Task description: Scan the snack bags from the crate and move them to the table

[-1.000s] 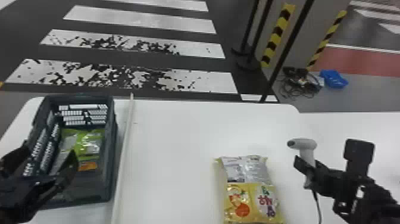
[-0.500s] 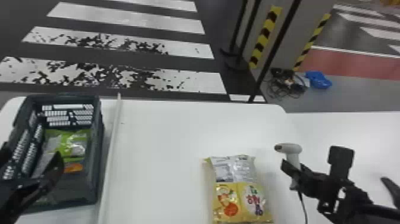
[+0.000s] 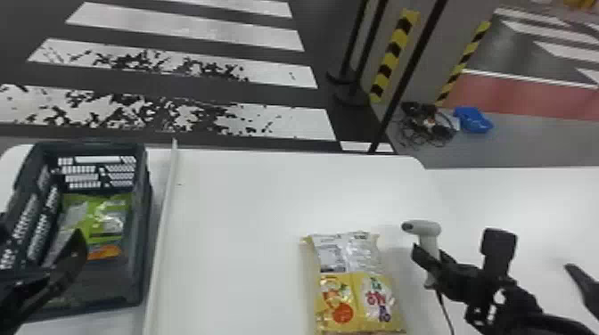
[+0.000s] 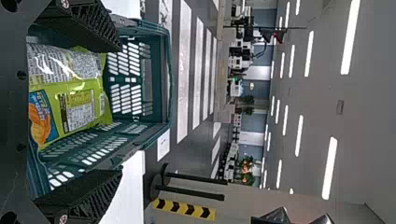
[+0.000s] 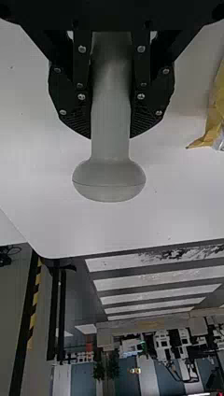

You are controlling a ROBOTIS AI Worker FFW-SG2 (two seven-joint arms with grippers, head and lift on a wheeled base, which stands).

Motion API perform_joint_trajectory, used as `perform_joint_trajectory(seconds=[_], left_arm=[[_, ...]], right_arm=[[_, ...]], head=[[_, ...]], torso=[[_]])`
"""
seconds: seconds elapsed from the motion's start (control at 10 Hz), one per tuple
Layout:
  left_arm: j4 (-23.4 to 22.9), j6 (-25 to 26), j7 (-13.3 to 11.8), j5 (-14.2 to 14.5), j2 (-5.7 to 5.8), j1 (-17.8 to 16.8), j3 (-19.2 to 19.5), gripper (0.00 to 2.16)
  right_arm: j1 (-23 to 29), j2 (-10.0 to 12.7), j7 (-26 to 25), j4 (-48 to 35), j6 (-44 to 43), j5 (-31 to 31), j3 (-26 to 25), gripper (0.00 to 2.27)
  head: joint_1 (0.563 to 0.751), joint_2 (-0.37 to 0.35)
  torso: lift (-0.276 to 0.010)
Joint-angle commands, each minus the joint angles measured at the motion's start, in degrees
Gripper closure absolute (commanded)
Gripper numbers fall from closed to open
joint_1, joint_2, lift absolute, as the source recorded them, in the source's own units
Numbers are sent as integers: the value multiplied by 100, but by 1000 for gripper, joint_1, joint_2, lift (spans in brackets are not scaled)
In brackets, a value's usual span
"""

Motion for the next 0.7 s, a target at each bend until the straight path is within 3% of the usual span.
perform_joint_trajectory(seconds=[0.0, 0.3, 0.4, 0.5, 0.6], left_arm=[[1, 0, 0, 0, 0, -3, 8, 66], [-25, 0, 0, 0, 0, -3, -1, 66], [-34, 0, 0, 0, -9, -3, -1, 66], [-43, 0, -9, 0, -17, 6, -1, 66], [-52, 18, -9, 0, -35, 6, -1, 66]], right_arm=[[-14, -1, 32, 282, -235, 7, 69, 2243], [-32, -1, 138, 501, -376, 7, 87, 2226], [-41, -1, 146, 493, -376, -28, 87, 2000], [-32, -1, 146, 457, -358, -37, 78, 1409], [-14, -1, 155, 396, -253, -55, 43, 606]], head=[[695, -248], [695, -245], [695, -245], [695, -245], [695, -245]], torso=[[-95], [-95], [-95], [-95], [-95]])
